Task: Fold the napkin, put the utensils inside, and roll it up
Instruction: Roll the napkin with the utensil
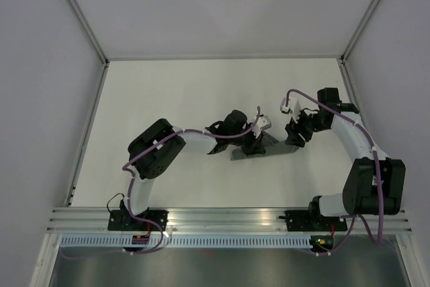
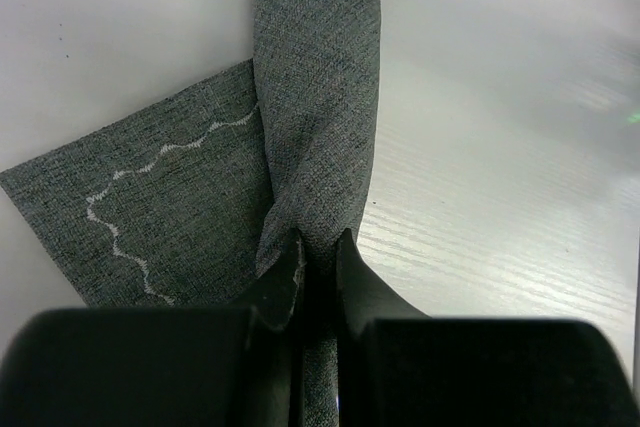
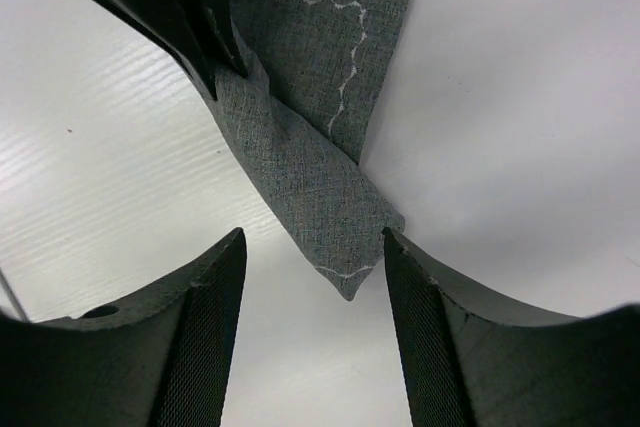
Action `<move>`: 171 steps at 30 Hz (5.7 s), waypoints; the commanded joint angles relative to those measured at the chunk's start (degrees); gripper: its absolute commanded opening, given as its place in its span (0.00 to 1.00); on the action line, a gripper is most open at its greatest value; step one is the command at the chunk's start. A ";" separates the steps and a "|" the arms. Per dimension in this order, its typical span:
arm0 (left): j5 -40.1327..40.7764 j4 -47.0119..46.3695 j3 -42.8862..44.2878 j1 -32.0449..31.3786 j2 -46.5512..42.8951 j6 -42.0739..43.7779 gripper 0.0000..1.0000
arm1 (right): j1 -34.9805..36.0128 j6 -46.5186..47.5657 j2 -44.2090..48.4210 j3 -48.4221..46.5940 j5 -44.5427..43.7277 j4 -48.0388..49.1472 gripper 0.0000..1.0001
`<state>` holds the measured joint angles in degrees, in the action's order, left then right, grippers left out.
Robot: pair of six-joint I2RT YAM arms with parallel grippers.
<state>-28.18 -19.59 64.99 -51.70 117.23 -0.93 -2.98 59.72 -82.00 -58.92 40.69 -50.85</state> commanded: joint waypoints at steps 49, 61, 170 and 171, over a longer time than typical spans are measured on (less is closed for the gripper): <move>-9.52 31.57 0.58 7.67 8.64 -12.78 0.42 | 29.53 -0.05 0.97 26.75 -26.72 37.42 0.10; -10.05 15.65 -7.59 11.80 -3.40 -22.62 0.48 | 26.37 4.61 -9.75 13.05 -19.16 20.19 0.08; 12.74 28.99 2.06 -7.10 -0.78 21.07 0.02 | 5.55 3.21 -27.08 -27.83 0.00 -13.67 0.65; 11.58 31.00 3.11 -6.84 -0.34 20.45 0.02 | 4.75 2.94 -26.47 -27.48 0.70 -13.40 0.65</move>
<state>-6.63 -4.93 67.96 -58.72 112.79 27.29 4.10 63.90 -113.10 -85.21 36.82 -66.11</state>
